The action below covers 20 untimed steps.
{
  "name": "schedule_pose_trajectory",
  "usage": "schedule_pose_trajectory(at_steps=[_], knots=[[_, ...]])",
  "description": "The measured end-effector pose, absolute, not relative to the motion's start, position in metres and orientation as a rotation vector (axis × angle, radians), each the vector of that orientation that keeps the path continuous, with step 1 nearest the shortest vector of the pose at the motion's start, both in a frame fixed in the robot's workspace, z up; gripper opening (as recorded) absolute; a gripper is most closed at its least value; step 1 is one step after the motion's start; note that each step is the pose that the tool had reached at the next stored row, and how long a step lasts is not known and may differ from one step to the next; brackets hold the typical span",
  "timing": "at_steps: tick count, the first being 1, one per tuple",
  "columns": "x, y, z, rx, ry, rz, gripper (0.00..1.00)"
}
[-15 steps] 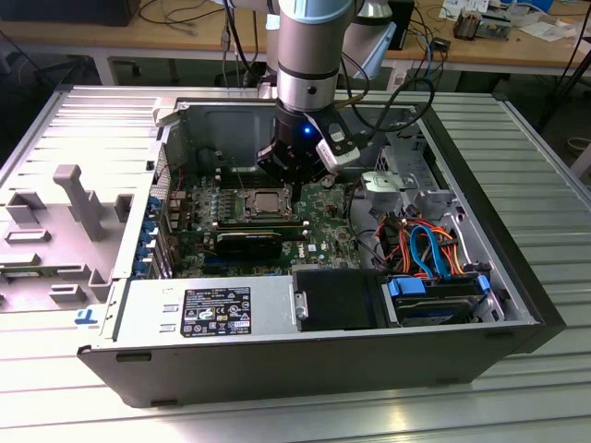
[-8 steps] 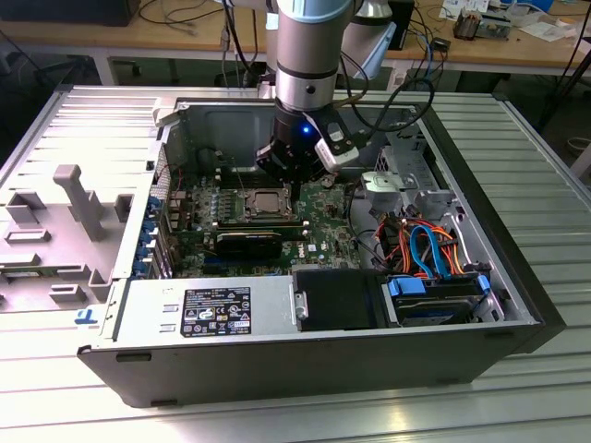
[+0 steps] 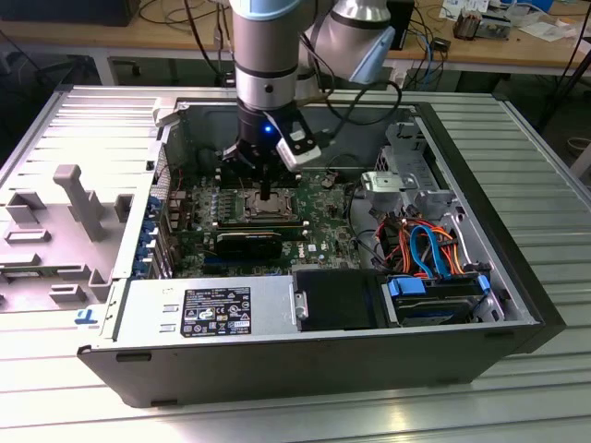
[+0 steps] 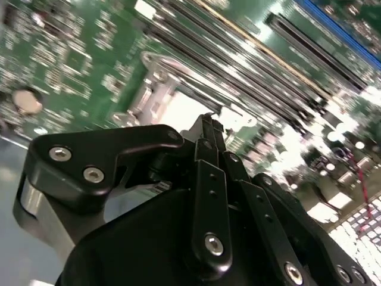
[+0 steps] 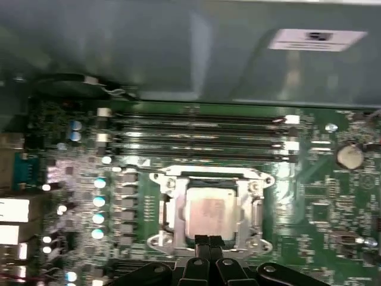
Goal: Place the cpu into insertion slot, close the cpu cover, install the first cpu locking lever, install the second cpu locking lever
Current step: 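Install the second cpu locking lever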
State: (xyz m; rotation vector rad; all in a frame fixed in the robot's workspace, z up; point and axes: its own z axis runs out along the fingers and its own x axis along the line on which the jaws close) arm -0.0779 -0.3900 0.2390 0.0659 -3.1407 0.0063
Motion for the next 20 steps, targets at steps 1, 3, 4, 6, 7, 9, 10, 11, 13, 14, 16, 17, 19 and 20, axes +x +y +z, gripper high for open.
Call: schedule_pose_trajectory(at_steps=[1,3,4,6,7,9,10,11,13,14,16,17,19,20], knots=[[-0.084,-0.389,0.239,0.066,-3.141,0.006,0.11],[-0.096,-0.387,0.239,0.065,-3.141,0.006,0.11],[-0.099,-0.386,0.239,0.066,-3.141,0.005,0.11],[-0.107,-0.383,0.239,0.065,-3.141,0.005,0.11],[-0.11,-0.382,0.239,0.066,-3.141,0.005,0.11],[-0.118,-0.379,0.239,0.065,-3.141,0.004,0.11],[-0.121,-0.378,0.239,0.066,-3.141,0.004,0.11],[-0.123,-0.377,0.239,0.066,-3.141,0.004,0.11],[-0.133,-0.371,0.239,0.066,-3.142,0.004,0.11],[-0.135,-0.369,0.239,0.066,-3.142,0.004,0.11],[-0.137,-0.362,0.239,0.066,-3.142,0.003,0.11],[-0.137,-0.36,0.239,0.066,-3.143,0.003,0.11],[-0.137,-0.357,0.241,0.066,-3.143,0.003,0.11],[-0.137,-0.356,0.242,0.066,-3.143,0.002,0.11]])
